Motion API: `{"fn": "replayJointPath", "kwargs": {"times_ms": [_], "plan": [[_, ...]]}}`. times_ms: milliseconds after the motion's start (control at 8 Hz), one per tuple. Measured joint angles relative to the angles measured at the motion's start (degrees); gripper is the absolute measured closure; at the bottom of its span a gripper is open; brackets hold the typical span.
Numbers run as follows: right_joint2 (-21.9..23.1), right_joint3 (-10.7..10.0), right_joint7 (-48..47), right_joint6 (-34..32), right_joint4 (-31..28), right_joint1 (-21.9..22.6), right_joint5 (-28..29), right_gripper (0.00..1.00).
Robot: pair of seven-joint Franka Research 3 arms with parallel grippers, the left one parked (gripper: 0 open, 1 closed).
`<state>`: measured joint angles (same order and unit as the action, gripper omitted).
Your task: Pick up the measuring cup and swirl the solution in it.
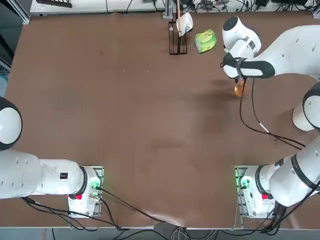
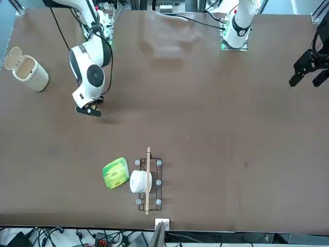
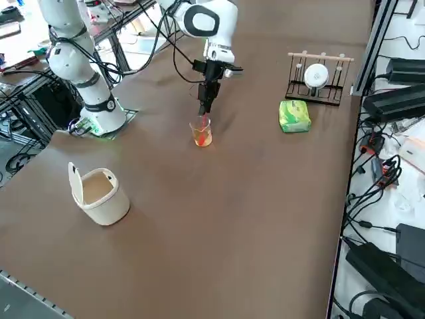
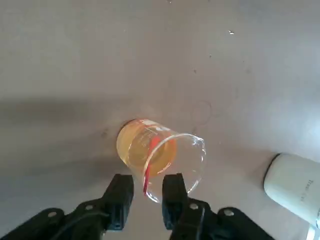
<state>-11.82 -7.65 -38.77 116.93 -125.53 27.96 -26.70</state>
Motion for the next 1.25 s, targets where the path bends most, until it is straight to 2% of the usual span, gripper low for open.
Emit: {"fn": "replayJointPath", "kwargs": {"times_ms": [125,500,750,1250], "plan": [[-0.1,0.0,0.0,0.0,0.0,0.0,0.0,0.62],[-0.4,0.0,-0.1,0.0,0.0,0.0,0.0,0.78],[-0.4,0.0,-0.3,0.1,0.5,-0.1,0.0,0.96],[0.6,-0.2,-0.3,0.1,2.3,-0.6,0.3,0.98]]}}
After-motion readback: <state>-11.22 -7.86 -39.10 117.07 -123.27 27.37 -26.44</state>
